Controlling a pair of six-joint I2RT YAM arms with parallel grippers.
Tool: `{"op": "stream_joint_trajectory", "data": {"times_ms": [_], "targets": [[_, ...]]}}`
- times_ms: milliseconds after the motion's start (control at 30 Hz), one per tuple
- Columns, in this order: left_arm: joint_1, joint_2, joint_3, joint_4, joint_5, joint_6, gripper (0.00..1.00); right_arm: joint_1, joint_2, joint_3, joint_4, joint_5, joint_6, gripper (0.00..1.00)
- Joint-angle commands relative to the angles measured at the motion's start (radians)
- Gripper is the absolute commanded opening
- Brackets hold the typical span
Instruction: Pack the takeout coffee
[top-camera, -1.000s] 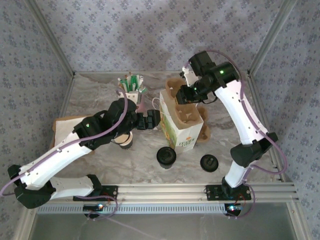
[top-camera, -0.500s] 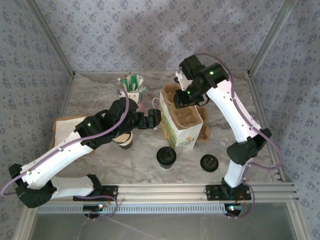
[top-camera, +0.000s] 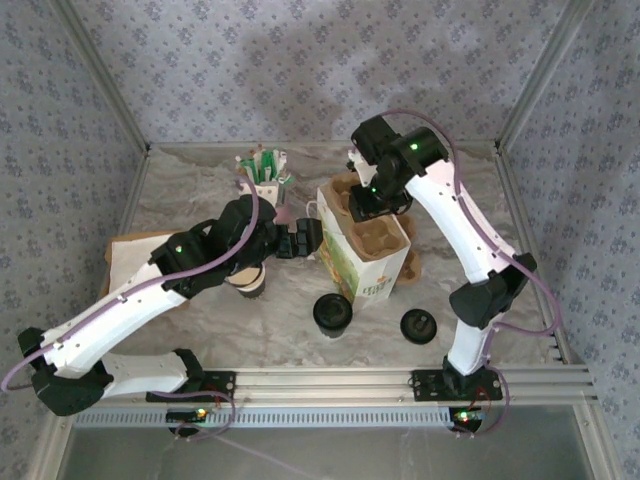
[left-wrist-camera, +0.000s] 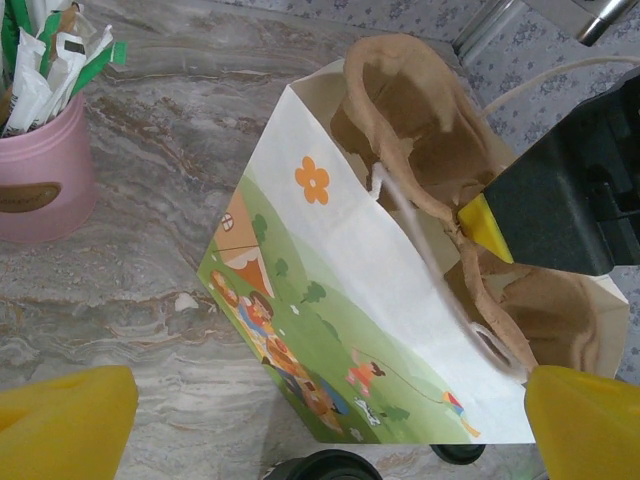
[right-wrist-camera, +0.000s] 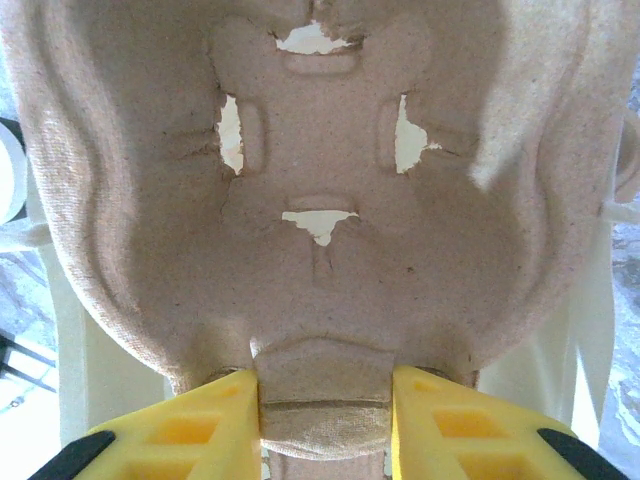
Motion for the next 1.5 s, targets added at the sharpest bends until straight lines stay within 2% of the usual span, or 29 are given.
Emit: {"op": "stream_joint_trajectory", "data": {"times_ms": [0,633,933,1267,1467], "targets": [[0.006,0.011,0.009,0.008,0.005,0.006,0.99,0.012,0.02,0.032,-0.042,0.047,-0.004,0.35],[0.006,0.019,0.021,-0.006,-0.006,0.011,1.0,0.067,0.067,0.029,-0.065,0.104,0.0,0.34],[0.006,0.025,0.022,-0.008,-0.01,0.012,0.99,0.085,0.017,0.071,-0.078,0.128,0.003,0.34],[0.006,0.029,0.017,-0.006,-0.009,0.008,0.99,0.089,-0.022,0.004,-0.061,0.075,-0.001,0.34],[0.006,0.031,0.015,-0.005,-0.011,0.008,0.99,0.051,-0.018,-0.026,-0.056,0.031,-0.009,0.34]]}}
